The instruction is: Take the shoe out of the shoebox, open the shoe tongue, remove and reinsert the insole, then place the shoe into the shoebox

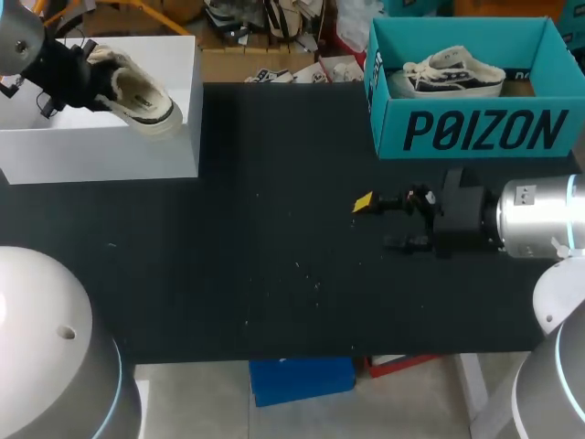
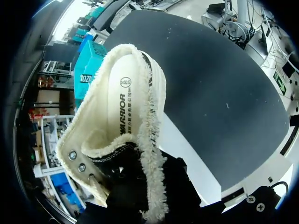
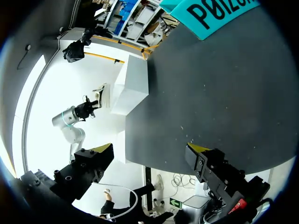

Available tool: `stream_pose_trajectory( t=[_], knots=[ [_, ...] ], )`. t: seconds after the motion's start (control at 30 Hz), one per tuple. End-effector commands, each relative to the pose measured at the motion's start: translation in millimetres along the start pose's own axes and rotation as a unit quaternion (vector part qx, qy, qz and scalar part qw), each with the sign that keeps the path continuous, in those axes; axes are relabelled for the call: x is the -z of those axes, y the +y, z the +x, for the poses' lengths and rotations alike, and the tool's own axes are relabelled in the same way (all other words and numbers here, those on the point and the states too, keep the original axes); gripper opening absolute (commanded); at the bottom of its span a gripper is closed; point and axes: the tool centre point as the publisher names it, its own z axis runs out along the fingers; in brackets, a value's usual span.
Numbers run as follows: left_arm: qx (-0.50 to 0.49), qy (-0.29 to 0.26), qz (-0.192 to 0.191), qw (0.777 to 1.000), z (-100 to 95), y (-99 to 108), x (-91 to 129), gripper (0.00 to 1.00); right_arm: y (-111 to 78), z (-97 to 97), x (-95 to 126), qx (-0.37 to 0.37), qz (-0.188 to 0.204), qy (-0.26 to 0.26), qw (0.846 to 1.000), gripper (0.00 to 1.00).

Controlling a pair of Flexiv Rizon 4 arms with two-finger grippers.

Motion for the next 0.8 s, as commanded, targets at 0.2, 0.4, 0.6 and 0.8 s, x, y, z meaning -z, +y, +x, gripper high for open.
stream_pose_trajectory(
  t=[0.2, 0.4, 0.6, 0.8],
  knots=[
    [-0.001, 0.001, -0.002, 1.000, -0.9, -0.5, 1.4, 0.00, -0.2, 0.0, 0.9, 0.000, 0.000, 0.000, 1.000, 1.00],
    [-0.001, 0.001, -0.002, 1.000, -0.9, -0.5, 1.4, 0.00, -0.2, 0.0, 0.9, 0.000, 0.000, 0.000, 1.000, 1.00],
    [0.100, 0.016, -0.042, 0.994, -22.8, 24.3, -5.9, 0.00, -0.2, 0.0, 0.9, 0.000, 0.000, 0.000, 1.000, 1.00],
    [0.188, 0.042, -0.070, 0.979, -38.5, 53.3, -4.7, 0.00, -0.2, 0.0, 0.9, 0.000, 0.000, 0.000, 1.000, 1.00]
  ],
)
